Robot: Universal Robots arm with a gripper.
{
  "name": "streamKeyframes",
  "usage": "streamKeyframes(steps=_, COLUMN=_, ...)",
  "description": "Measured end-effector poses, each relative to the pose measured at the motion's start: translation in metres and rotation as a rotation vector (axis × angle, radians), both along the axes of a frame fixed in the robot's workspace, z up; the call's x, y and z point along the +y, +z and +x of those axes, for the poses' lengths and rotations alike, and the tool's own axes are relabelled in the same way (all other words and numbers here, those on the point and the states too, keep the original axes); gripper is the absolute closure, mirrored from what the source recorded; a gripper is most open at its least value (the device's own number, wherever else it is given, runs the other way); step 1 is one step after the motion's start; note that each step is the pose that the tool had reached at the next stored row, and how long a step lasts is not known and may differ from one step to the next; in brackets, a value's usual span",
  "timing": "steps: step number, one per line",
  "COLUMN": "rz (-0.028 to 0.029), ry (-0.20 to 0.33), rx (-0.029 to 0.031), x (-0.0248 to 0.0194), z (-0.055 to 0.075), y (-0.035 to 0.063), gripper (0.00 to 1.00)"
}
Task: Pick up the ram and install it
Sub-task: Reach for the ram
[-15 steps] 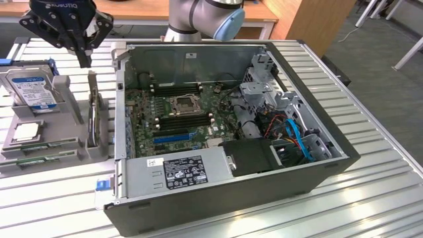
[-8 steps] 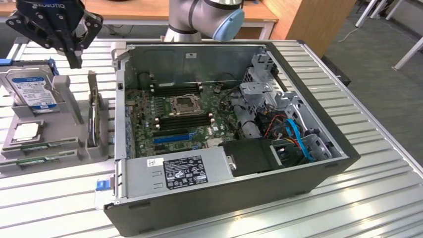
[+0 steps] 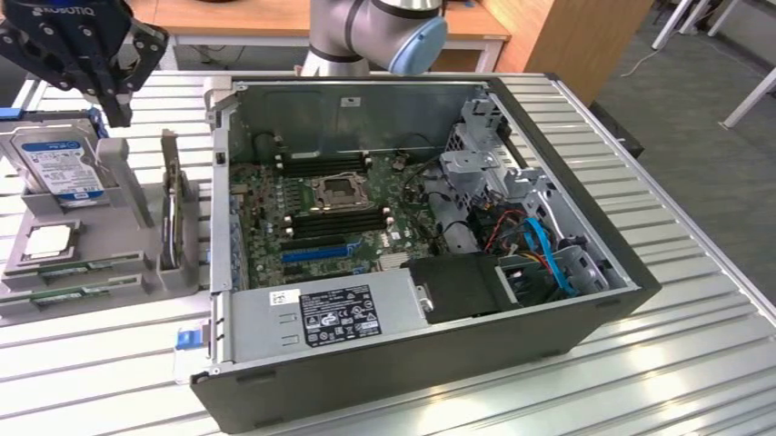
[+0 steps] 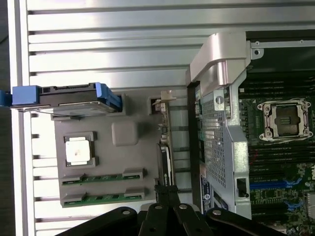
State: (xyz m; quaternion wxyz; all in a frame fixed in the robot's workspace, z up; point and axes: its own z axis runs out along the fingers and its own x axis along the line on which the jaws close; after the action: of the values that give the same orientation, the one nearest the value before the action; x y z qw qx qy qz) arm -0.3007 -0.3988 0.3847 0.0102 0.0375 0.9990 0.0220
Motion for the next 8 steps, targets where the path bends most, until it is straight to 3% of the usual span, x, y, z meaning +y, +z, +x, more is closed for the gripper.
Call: streamKeyframes(steps=8, rz=0.0, ry=0.0, rx=0.0014, x=0.0, z=-0.015, y=-0.0009, gripper=0.9)
